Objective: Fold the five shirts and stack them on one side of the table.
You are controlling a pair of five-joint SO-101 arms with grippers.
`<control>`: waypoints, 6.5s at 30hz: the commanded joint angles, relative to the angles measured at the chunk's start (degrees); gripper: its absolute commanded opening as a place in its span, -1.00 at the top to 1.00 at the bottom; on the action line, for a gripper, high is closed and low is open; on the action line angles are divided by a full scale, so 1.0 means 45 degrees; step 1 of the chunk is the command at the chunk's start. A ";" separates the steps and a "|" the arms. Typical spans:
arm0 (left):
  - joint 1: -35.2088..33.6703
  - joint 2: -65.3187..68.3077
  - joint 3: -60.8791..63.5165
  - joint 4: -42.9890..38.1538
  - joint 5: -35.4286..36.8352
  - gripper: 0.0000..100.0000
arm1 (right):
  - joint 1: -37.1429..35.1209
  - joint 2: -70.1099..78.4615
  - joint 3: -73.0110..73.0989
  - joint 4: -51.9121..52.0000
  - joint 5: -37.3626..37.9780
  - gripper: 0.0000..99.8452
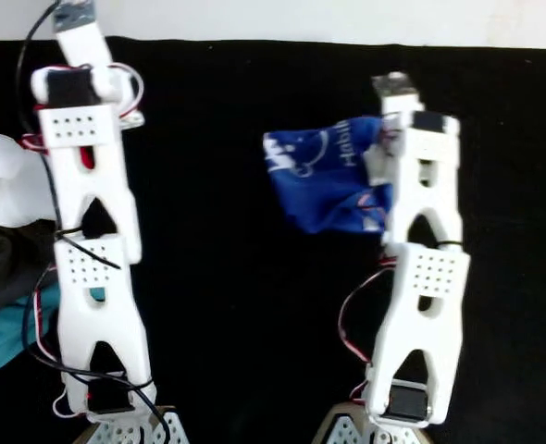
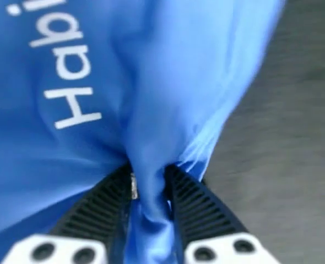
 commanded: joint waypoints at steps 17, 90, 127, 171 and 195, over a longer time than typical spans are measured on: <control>-0.3311 -0.0889 0.1534 0.0098 -0.0059 0.98 | 0.4327 0.0654 -0.2159 -0.5578 0.3653 0.91; 0.5890 -0.9309 0.1104 -0.1641 -0.2716 0.98 | 0.4347 -2.5700 2.3902 -0.1280 0.0352 0.49; 0.2354 0.1026 0.4972 -0.2794 0.0664 0.70 | -0.6261 -2.0835 2.1968 -0.1573 -0.2012 0.26; -0.1280 -0.0127 0.4972 -0.0137 0.0625 0.72 | -0.4503 -1.0637 0.8684 0.1182 -0.0469 0.99; -0.0029 -1.0969 1.1849 0.0137 0.0625 0.72 | -0.2882 -1.6088 0.2530 0.5089 0.1602 0.99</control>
